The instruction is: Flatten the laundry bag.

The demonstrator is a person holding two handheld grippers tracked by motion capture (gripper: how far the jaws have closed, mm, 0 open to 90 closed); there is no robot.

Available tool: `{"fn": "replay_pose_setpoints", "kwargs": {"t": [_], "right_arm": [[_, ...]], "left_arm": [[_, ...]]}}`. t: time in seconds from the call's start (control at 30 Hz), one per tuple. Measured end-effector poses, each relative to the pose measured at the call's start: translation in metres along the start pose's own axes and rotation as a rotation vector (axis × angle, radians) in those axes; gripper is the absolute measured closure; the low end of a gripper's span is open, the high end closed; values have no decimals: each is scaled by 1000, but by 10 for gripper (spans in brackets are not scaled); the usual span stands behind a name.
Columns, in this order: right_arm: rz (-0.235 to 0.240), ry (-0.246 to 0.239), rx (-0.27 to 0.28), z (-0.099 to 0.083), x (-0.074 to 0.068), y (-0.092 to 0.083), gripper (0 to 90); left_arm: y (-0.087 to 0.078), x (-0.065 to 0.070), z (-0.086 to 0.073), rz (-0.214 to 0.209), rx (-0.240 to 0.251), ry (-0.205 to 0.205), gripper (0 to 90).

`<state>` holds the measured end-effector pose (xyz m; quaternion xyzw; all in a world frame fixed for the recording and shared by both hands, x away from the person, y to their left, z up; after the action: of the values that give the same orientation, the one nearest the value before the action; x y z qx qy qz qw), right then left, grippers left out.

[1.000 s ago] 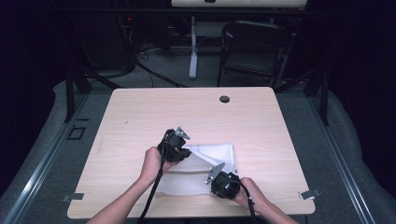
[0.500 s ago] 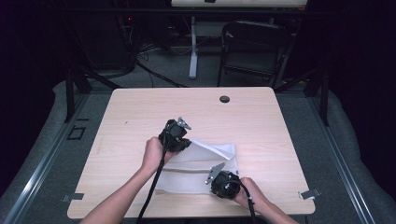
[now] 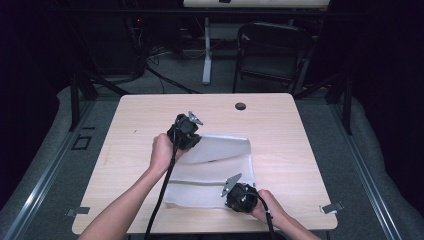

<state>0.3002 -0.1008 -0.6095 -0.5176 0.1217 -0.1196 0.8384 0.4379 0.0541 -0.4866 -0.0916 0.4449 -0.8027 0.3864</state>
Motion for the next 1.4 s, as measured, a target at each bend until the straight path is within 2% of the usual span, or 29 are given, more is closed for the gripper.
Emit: {"fn": "replay_pose_setpoints", "kwargs": {"t": [0.13,0.5,0.53,0.57,0.67,0.73,0.83,1.0,1.13,1.27,1.3,1.33,1.4], "right_arm": [[9,9,14,0,-1,1,900],[24,5,1,-2,-2,-1,900],[40,7,0,-2,-3,-1,900],[34,15,13,-2,-4,0,900],[42,0,-9,-2,-4,-1,900],[27,1,4,-1,-7,0,900],[28,-16,-10,1,-10,0,900],[47,-27,-5,3,-14,2,900],[77,-13,12,4,-17,4,900],[107,-11,6,4,-18,4,900],[110,-9,8,5,-19,4,900],[111,-9,10,5,-20,5,900],[121,-10,16,5,-21,5,900]], "left_arm": [[-1,-6,5,23,4,-7,876],[1,-20,14,73,6,-19,876],[1,-21,15,73,5,-23,876],[1,-23,17,80,11,-26,876],[2,-26,19,79,6,-36,876],[3,-28,21,93,0,-34,875],[5,-29,25,99,-3,-37,876],[7,-33,27,105,-10,-40,875],[12,-35,28,111,-7,-55,874],[16,-38,28,112,-20,-56,874],[18,-37,28,112,-10,-77,874],[18,-40,27,115,-25,-60,873],[20,-42,27,122,-30,-65,873]]}}
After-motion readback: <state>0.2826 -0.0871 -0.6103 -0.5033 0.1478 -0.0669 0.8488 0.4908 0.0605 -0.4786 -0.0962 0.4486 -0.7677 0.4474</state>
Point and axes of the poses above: each handheld gripper's, and its own axes: y roughly forward along the jaws, z roughly out of its top, x roughly to its right, the point moved 6 cm from there along y, roughly forward along the jaws, and after that the axes turned 6 degrees about z, right-handed, at the moved point
